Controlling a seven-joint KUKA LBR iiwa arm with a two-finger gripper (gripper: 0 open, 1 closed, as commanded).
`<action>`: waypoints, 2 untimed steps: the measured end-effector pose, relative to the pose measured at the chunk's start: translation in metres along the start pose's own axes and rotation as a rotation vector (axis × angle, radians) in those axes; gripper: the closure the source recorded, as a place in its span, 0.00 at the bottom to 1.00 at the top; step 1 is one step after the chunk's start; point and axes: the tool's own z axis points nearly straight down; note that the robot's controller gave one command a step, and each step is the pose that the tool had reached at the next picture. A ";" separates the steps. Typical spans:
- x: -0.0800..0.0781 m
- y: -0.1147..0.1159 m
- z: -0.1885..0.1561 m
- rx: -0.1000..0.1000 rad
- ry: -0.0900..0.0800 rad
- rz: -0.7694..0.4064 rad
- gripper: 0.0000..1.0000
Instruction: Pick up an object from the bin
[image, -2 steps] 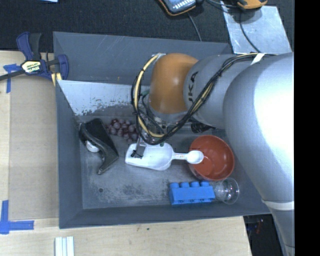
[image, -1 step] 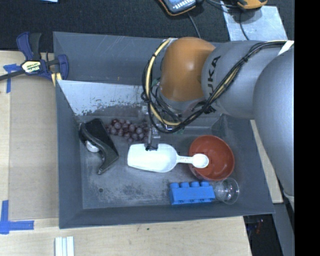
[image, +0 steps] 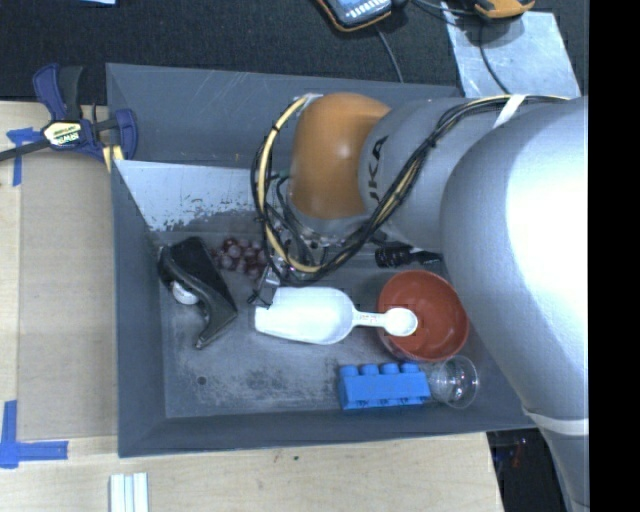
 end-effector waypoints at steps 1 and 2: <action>-0.009 -0.012 0.029 0.001 -0.005 -0.184 0.00; -0.007 -0.006 0.029 -0.002 -0.007 0.155 1.00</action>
Offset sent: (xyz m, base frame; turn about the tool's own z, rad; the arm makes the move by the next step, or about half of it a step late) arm 0.0029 -0.0074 -0.0300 0.1569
